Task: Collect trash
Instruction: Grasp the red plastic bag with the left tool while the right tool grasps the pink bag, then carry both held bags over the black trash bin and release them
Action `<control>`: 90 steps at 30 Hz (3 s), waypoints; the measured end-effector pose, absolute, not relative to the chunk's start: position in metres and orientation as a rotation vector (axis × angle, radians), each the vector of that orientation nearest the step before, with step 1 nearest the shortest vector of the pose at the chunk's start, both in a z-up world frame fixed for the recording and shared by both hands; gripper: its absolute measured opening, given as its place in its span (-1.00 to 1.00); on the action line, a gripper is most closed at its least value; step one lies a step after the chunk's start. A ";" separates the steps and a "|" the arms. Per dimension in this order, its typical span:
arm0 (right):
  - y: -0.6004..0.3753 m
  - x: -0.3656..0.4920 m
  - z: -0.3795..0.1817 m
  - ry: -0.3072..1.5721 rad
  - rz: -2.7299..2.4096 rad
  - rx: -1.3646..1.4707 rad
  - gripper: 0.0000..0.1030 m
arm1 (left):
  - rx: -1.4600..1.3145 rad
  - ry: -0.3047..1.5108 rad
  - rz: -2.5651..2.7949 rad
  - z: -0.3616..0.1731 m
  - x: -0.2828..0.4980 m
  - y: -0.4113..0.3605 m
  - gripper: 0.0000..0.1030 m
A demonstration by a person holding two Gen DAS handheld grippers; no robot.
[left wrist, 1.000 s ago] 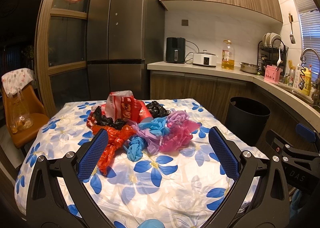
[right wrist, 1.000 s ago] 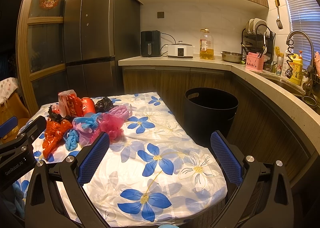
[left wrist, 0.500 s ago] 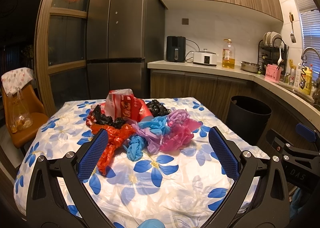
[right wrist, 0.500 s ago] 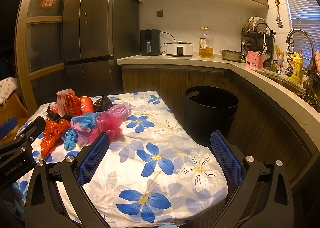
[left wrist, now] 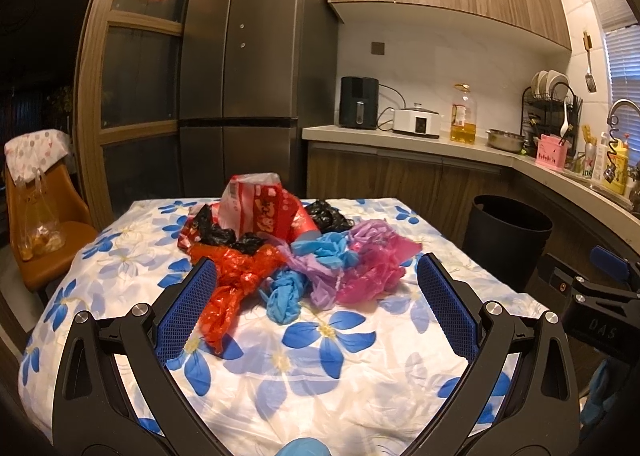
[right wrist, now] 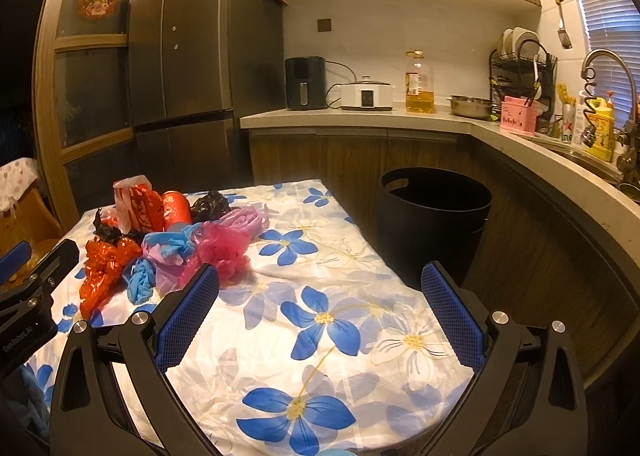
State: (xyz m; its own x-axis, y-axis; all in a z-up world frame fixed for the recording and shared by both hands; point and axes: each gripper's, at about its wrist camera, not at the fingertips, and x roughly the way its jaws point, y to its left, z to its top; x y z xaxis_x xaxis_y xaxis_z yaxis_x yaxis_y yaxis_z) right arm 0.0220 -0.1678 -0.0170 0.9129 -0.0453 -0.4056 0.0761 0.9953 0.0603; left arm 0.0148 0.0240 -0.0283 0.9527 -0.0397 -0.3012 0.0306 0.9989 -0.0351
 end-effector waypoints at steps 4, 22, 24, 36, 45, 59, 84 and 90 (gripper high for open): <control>-0.161 0.037 -0.027 0.403 -0.024 0.084 0.80 | -0.053 0.301 -0.014 -0.041 0.019 0.039 0.80; -0.096 0.145 -0.074 0.454 0.216 0.093 0.19 | -0.093 0.353 0.096 -0.074 0.084 0.079 0.37; -0.092 0.154 -0.078 0.467 0.229 0.100 0.12 | -0.087 0.359 0.106 -0.077 0.089 0.081 0.33; -0.090 0.156 -0.083 0.442 0.246 0.059 -0.85 | -0.141 0.490 0.114 -0.091 0.121 0.100 -0.14; -0.107 0.139 -0.066 0.397 0.218 0.067 -0.85 | -0.195 0.574 0.061 -0.106 0.123 0.110 -0.27; -0.106 0.122 -0.050 0.363 0.230 0.060 -0.86 | -0.251 0.596 -0.001 -0.110 0.109 0.118 -1.00; -0.182 0.086 0.006 0.236 0.146 0.089 -0.87 | -0.173 0.353 -0.175 -0.001 0.092 0.029 -1.00; -0.222 0.091 0.017 0.192 0.045 0.082 -0.88 | -0.136 0.314 -0.296 0.019 0.116 -0.029 -1.00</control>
State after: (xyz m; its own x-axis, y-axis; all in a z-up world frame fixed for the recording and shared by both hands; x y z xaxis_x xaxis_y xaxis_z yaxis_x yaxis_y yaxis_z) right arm 0.0910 -0.2221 0.0171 0.9806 0.0523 -0.1890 -0.0366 0.9956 0.0858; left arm 0.1159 -0.0293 0.0186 0.9084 -0.3070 -0.2837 0.2651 0.9479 -0.1767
